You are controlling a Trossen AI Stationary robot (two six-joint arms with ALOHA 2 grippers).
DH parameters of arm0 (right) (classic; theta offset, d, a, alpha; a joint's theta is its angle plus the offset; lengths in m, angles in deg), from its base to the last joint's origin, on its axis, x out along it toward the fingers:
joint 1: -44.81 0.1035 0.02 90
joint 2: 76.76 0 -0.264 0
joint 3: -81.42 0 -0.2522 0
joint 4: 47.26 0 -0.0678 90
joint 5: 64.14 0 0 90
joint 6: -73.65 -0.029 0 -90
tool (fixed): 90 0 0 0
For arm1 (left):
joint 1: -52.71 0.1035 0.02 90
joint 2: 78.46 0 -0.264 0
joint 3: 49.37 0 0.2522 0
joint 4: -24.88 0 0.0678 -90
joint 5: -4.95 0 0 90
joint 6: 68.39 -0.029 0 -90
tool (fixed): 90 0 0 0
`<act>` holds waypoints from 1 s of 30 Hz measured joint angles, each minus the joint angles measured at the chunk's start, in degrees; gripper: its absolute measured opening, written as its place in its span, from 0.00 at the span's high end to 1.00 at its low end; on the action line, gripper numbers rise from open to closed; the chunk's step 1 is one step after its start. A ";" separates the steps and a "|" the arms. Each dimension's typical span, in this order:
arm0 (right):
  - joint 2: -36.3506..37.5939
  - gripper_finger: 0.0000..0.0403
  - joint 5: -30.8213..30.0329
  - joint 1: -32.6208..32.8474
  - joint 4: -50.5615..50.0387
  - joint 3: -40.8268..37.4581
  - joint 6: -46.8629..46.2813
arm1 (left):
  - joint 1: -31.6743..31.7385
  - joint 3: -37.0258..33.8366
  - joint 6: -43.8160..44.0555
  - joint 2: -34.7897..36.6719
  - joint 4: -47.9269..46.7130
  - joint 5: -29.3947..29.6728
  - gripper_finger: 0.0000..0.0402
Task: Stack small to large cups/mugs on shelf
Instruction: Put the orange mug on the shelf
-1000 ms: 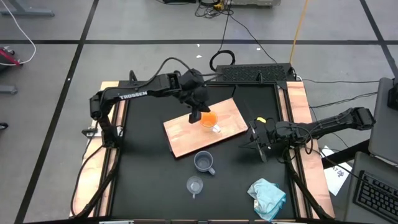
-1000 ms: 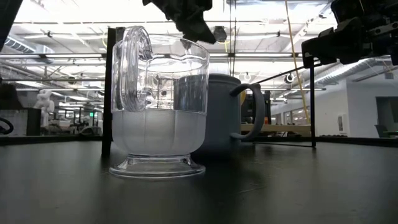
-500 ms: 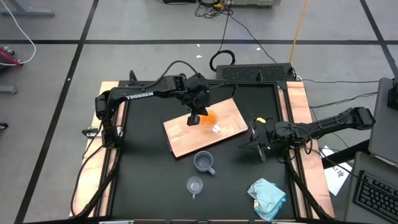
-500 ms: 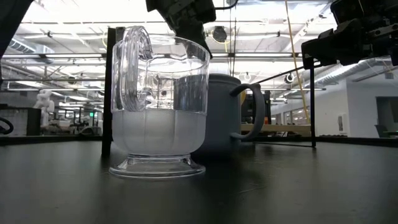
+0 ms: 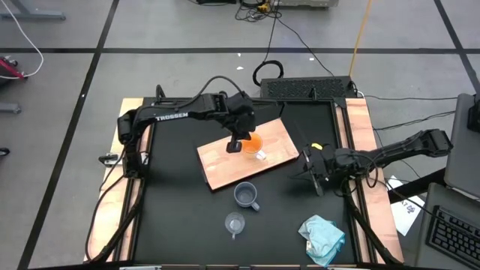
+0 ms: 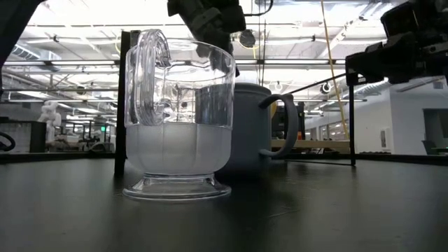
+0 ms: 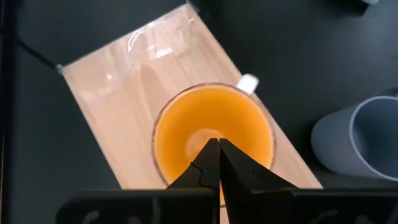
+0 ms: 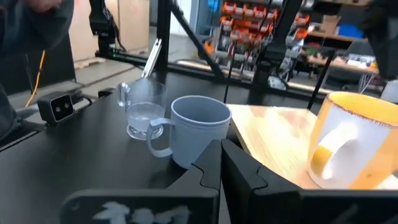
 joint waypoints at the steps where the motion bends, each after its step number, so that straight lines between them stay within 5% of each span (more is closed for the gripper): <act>1: -0.08 1.00 0.02 0.00 1.32 -0.56 0.02 | -0.24 0.00 -0.39 0.11 0.01 0.00 0.99; 11: 0.00 1.00 -5.67 -0.02 3.73 -1.30 -1.29 | -2.58 -0.02 -0.93 0.13 -1.08 -0.13 0.94; 30: 1.57 1.00 -4.02 -0.02 5.24 -1.45 -0.53 | -5.15 -0.04 -0.13 0.13 -2.21 1.40 0.44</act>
